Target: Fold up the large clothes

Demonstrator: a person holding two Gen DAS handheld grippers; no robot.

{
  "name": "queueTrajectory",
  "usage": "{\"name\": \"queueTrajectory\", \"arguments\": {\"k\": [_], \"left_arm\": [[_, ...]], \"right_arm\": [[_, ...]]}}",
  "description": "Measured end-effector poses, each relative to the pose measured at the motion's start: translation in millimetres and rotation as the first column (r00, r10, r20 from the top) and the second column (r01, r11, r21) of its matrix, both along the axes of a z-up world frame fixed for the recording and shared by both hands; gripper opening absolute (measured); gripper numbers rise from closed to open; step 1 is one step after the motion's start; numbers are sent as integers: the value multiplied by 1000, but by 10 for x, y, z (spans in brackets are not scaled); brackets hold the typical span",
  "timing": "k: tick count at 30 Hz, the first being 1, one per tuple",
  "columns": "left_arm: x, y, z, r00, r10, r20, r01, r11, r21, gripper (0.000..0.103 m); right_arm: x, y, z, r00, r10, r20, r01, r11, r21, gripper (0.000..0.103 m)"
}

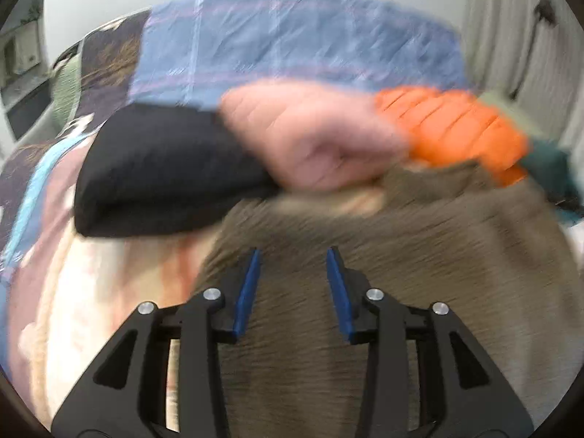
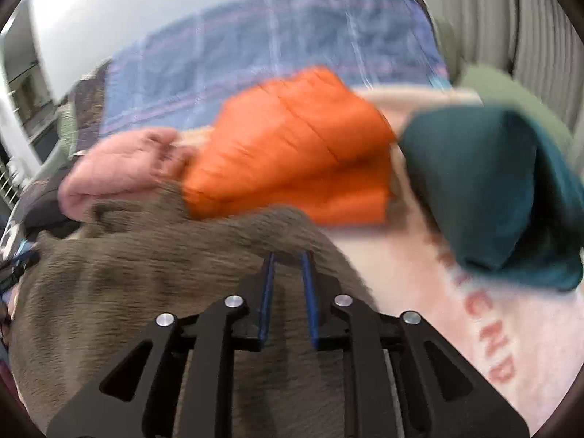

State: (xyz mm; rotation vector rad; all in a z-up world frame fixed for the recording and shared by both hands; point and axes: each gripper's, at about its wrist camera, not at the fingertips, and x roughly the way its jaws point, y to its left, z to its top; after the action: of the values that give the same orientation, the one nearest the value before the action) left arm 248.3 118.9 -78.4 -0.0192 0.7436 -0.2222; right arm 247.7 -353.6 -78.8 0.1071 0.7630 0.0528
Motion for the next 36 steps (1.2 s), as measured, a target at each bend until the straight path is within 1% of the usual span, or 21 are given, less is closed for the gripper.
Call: {"name": "queueTrajectory", "arguments": {"k": [2,5,7,8,9,10,11,13,16,18,20,23,24,25,26,27,28,29,31,34,36], "left_arm": [[-25,-151,188,998,-48,37,50,997,-60,47],[83,-479,181,993,-120,11,120,990,-70,52],[194,-671,-30,991,-119,-58,119,993,-8,55],[296,-728,-267,987,-89,-137,95,995,42,57],[393,-755,-429,979,-69,-191,81,995,55,57],[437,-797,-534,976,-51,-213,68,995,71,57],[419,-847,-505,980,-45,-196,66,993,102,57],[337,-996,-470,988,-39,-151,69,977,203,58],[285,-1083,-468,991,-35,-127,67,963,260,58],[250,-1054,-363,992,-52,-114,75,974,216,56],[204,-973,-172,992,-86,-96,98,987,130,52],[37,-990,181,983,-185,-9,184,982,-36,53],[13,-1084,231,978,-209,6,209,977,-43,56],[20,-1199,222,977,-215,-3,215,977,-16,60],[66,-1352,95,978,-206,-40,208,977,54,63],[148,-1490,-133,977,-187,-105,199,971,129,63],[243,-1569,-330,972,-175,-160,201,966,163,69],[283,-1599,-508,968,-169,-183,200,966,162,70],[258,-1611,-425,973,-168,-158,194,968,161,70],[235,-1548,-427,971,-179,-161,198,974,111,70],[218,-1488,-393,970,-188,-155,201,977,77,69]], "right_arm": [[-51,171,103,997,66,30,-67,997,37,23],[26,477,75,987,159,32,-160,986,40,36],[149,567,-151,989,148,-22,-148,989,-15,46],[310,560,-448,985,125,-118,-129,991,-24,46],[407,488,-649,977,130,-172,-126,992,31,46],[428,410,-678,976,134,-172,-121,989,81,44],[404,324,-616,980,128,-152,-109,986,127,41],[340,282,-597,985,102,-137,-86,989,124,37],[300,322,-555,987,92,-133,-81,993,87,37],[303,360,-478,985,83,-150,-77,996,50,37],[252,418,-312,988,39,-148,-36,999,24,38],[20,508,43,995,101,-25,-98,991,87,40],[-45,627,118,989,149,5,-149,986,79,47],[-70,754,100,982,186,8,-187,982,42,55],[-47,842,29,980,197,-8,-197,980,-3,57],[25,921,-157,982,180,-58,-185,979,-89,57],[156,872,-459,981,124,-149,-145,979,-142,58],[232,772,-607,977,116,-181,-131,989,-73,58],[244,443,-585,983,79,-166,-65,994,91,29],[172,260,-614,986,71,-151,-44,983,176,23],[97,251,-595,989,61,-136,-38,985,168,22]]}}
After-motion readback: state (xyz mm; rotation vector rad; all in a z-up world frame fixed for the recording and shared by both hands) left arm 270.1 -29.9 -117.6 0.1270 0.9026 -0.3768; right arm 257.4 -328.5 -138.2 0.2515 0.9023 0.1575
